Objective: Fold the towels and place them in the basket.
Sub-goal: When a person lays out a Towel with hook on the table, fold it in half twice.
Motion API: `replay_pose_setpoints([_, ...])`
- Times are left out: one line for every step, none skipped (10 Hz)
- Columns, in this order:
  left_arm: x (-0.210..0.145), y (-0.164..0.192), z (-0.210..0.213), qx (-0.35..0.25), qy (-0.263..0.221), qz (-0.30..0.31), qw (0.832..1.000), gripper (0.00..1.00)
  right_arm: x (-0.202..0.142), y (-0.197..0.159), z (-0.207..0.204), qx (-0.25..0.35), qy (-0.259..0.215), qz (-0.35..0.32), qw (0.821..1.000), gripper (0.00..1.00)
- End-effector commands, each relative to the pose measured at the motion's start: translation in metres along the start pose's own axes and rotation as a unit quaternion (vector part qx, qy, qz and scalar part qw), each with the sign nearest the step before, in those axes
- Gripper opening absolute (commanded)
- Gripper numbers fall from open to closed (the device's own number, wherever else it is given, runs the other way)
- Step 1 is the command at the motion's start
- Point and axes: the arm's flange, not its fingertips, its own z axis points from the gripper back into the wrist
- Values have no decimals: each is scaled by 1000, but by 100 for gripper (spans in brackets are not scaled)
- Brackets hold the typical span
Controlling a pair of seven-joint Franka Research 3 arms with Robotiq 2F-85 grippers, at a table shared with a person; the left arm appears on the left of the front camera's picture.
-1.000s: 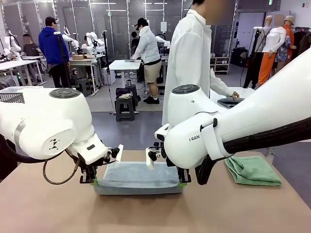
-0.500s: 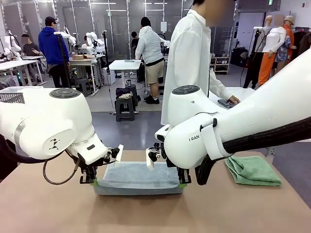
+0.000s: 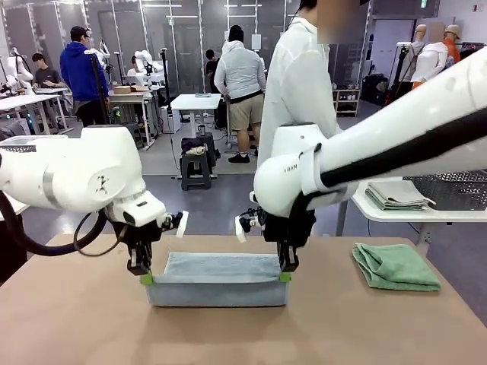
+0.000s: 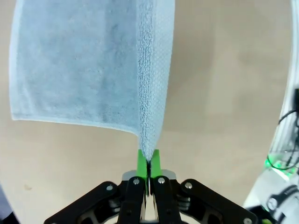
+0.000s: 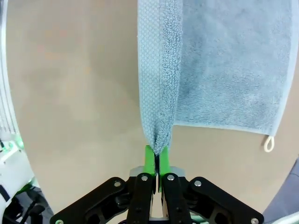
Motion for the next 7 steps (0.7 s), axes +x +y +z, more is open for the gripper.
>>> replay_pose_setpoints([1,39,6,-34,-5,6,999,4,1,-37,5,40,-5,8,999,4])
replay_pose_setpoints([1,61,6,-42,-6,10,999,4,-1,-58,3,47,-3,13,999,4])
replay_pose_setpoints([4,78,3,-51,-1,12,999,4,-3,-76,0,60,-13,17,998,4])
replay_pose_setpoints([5,95,0,-57,4,18,998,4,-3,-92,-5,64,-13,15,998,4])
replay_pose_setpoints([7,111,-3,-61,10,26,998,4,-5,-107,-10,65,-15,9,998,4])
replay_pose_setpoints([8,128,-6,-65,13,33,997,4,-8,-123,-14,69,-21,5,997,4])
replay_pose_setpoints([9,151,-11,-69,18,36,997,4,-13,-142,-18,67,-20,5,998,4])
